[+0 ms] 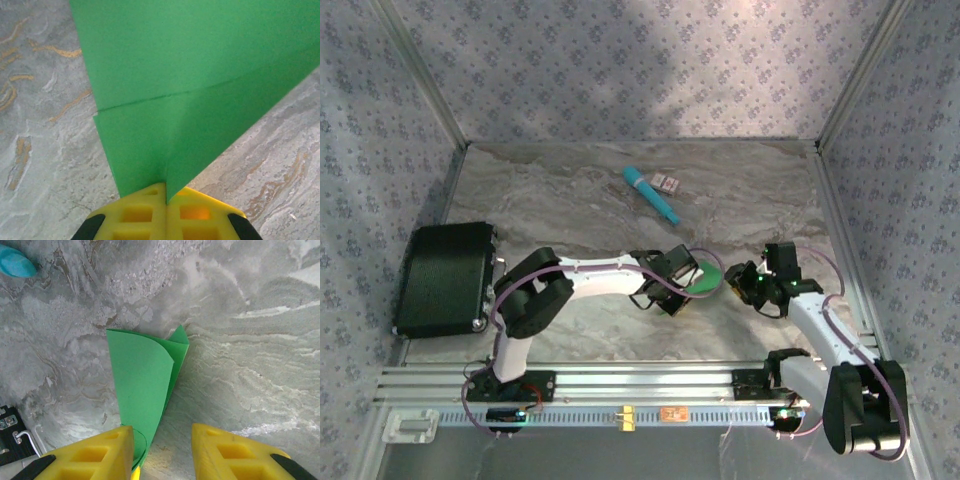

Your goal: Fold a paper plane with a square sheet of paper (pick it up from the middle)

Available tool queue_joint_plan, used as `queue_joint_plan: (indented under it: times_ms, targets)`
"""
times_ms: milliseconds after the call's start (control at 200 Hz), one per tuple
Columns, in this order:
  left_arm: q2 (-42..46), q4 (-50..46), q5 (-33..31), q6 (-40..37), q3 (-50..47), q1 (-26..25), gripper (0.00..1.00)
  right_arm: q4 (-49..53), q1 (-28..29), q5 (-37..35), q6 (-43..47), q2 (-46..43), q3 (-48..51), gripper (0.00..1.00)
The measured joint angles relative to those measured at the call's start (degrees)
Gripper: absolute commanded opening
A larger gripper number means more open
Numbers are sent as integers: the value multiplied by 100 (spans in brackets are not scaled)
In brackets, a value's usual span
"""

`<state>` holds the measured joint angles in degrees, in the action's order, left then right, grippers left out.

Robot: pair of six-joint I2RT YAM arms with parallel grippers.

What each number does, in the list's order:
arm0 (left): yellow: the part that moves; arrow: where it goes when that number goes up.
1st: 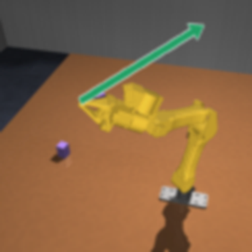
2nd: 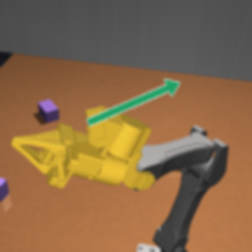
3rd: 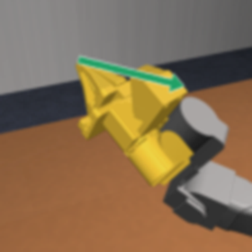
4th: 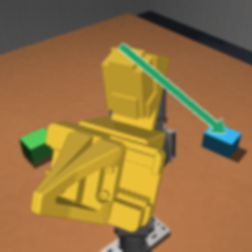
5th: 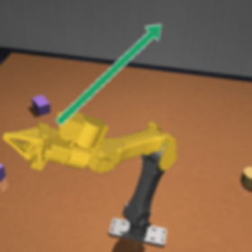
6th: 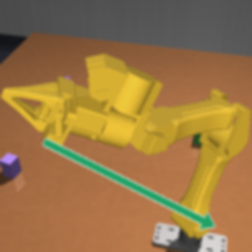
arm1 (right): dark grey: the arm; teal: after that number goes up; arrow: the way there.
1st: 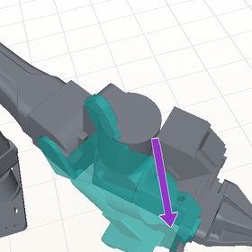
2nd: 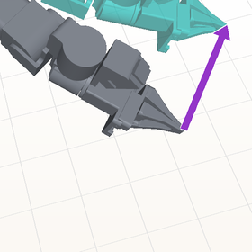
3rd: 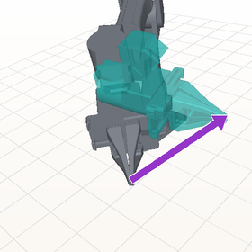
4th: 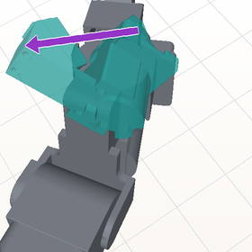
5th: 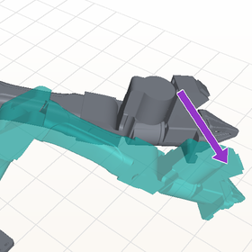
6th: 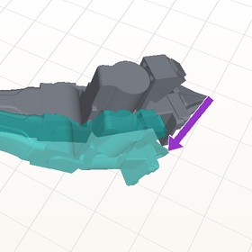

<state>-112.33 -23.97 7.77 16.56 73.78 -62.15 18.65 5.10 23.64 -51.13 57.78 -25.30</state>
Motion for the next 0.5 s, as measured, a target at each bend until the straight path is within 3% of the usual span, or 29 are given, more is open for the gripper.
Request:
queue_joint_plan:
  times_ms: [500]
  targets:
    - [348, 450, 83, 1451, -649, 140, 0, -247, 533, 278, 387, 619, -256, 34]
